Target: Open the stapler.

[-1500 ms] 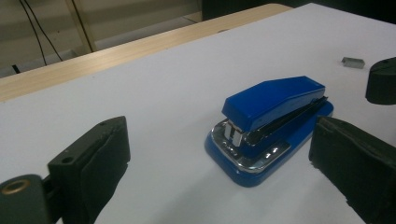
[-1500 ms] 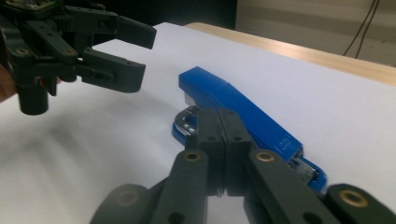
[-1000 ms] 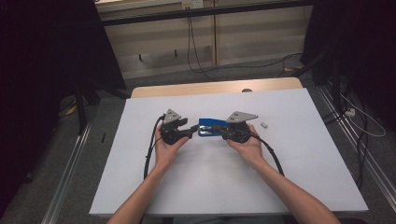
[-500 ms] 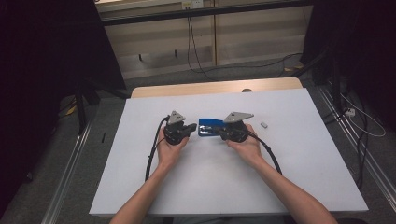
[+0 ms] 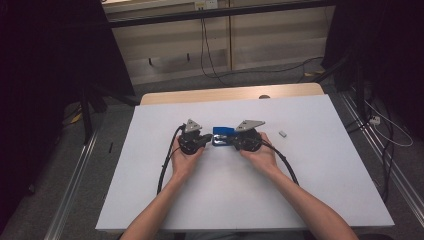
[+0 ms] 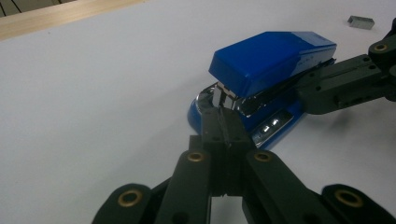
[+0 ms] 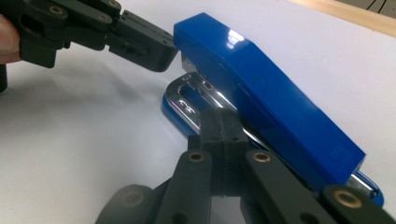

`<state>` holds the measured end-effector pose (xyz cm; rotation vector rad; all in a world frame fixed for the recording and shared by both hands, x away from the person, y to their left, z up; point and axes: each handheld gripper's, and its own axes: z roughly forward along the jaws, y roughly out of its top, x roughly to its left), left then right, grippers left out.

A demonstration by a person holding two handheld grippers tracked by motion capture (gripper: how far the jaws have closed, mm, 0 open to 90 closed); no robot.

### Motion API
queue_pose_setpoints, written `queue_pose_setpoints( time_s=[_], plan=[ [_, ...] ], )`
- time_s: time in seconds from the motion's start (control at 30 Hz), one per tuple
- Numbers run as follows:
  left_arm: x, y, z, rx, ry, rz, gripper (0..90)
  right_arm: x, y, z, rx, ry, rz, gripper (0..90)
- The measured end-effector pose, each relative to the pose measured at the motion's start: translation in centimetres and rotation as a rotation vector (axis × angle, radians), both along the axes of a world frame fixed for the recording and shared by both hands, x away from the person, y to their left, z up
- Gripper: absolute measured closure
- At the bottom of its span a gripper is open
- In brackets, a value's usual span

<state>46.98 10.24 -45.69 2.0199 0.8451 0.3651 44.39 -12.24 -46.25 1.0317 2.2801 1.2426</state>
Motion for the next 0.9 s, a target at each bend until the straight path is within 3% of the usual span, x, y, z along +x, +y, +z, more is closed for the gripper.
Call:
queue_pose_setpoints(
  time_s=[0.17, 0.43, 0.53, 0.6, 0.7, 0.9],
  plan=[
    [0.22, -0.01, 0.11, -0.001, -0.007, 0.003, 90.0, 0.16, 0.02, 0.0, -0.023, 0.005, -0.003, 90.0],
    [0.26, -0.43, -0.24, 0.036, -0.008, -0.002, 90.0, 0.34, 0.05, -0.07, -0.026, 0.017, -0.005, 90.0],
    [0.2, -0.39, -0.01, 0.033, -0.031, 0.01, 89.9, 0.33, 0.05, -0.08, -0.028, 0.015, -0.01, 90.0],
    [0.29, -0.47, 0.03, 0.025, -0.025, 0.004, 90.0, 0.29, 0.11, -0.08, -0.035, 0.01, -0.011, 90.0],
    [0.39, -0.69, -0.13, 0.044, -0.036, 0.008, 90.0, 0.32, 0.07, -0.09, -0.031, 0.013, -0.014, 90.0],
    [0.42, -0.71, 0.15, 0.028, -0.044, 0.013, 90.0, 0.29, 0.09, -0.1, -0.033, 0.011, -0.016, 90.0]
  ],
)
